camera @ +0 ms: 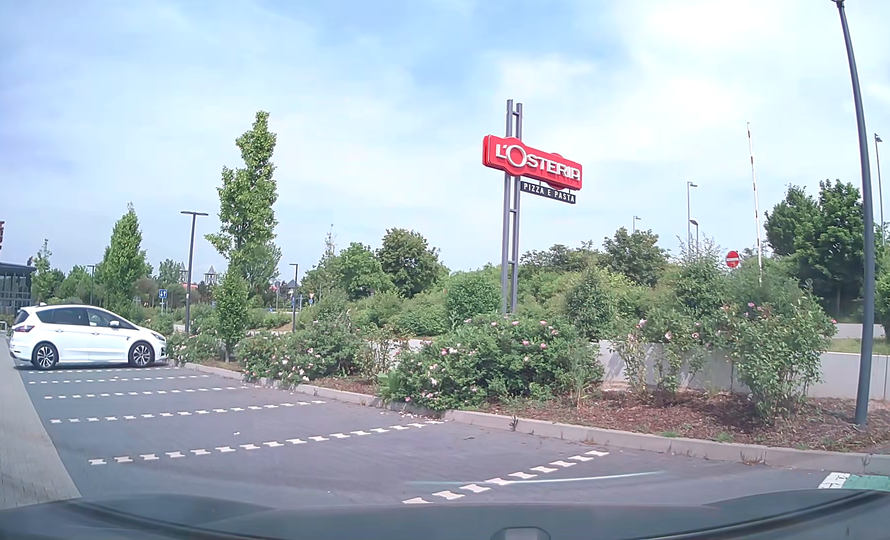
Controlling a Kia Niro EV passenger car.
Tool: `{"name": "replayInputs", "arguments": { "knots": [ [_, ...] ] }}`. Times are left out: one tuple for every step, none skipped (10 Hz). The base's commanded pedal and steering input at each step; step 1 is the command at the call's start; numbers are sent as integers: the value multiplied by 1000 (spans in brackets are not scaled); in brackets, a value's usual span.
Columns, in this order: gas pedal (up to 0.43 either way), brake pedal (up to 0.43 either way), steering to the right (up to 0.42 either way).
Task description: Follow the waypoints while adhering to traffic rules and regulations
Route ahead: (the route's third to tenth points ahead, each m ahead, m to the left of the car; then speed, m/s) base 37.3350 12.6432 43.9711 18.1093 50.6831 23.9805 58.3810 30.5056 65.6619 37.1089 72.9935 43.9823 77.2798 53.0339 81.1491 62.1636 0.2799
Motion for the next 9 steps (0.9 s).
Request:
{"name": "replayInputs", "arguments": {
  "knots": [
    [0,0,-365],
    [39,0,-461],
    [47,0,-557],
    [47,0,-623],
    [67,0,-694],
    [87,0,-752],
    [87,0,-784],
    [87,0,-815],
    [110,0,-846]
  ]
}}
